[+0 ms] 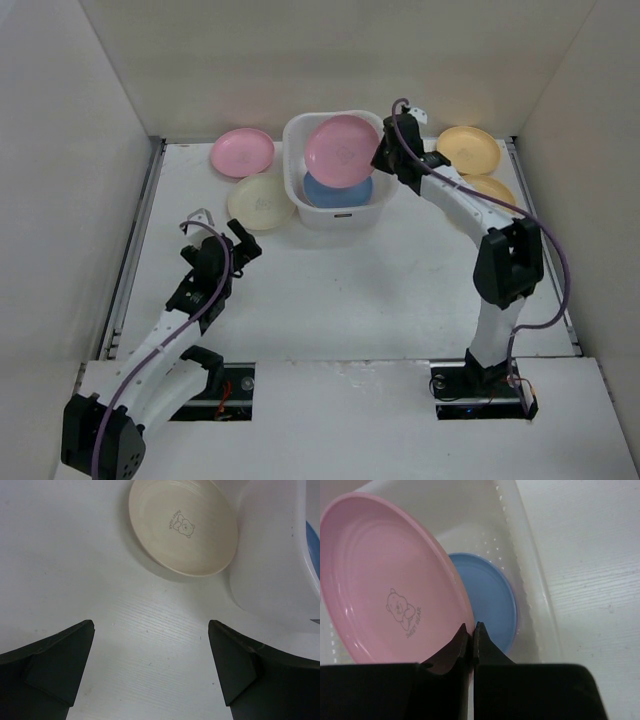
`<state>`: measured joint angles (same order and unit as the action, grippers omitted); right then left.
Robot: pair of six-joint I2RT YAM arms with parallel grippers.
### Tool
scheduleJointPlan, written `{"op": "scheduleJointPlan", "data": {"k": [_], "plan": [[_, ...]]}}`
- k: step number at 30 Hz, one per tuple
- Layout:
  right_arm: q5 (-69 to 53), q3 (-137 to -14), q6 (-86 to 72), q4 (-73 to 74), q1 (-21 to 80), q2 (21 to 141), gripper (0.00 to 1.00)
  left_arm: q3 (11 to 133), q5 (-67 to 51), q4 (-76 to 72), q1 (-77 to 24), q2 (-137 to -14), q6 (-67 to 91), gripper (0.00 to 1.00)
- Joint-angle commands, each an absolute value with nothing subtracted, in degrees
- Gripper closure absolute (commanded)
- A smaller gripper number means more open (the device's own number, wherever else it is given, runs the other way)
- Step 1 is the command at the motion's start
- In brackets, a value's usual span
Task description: Place the plates into the plastic bin on the countertop
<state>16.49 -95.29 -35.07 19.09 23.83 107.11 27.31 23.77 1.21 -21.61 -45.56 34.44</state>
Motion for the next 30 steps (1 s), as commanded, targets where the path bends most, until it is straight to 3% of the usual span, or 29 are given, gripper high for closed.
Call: {"op": "scheduleJointPlan", "data": {"k": [1,12,24,30], "plan": [[17.75,-100.72,-31.12,14.94,24.83,109.41,0.96,25.93,24.43,0.79,-20.17,-44.47,35.94,0.0],[20.3,-103.09,-26.81,12.39,26.41,116.01,0.84,24.96,20.22,-3.77,-15.43,-49.56,38.58,0.0],[20.48,-94.15,-21.63,4.93,29.83,105.22,0.25,26.71,10.2,-15.81,-5.94,-63.79,44.29,0.01],[20.65,-80.97,-21.71,1.5,31.77,91.96,0.2,30.49,7.3,-20.65,-3.74,-72.67,47.1,0.04]]}}
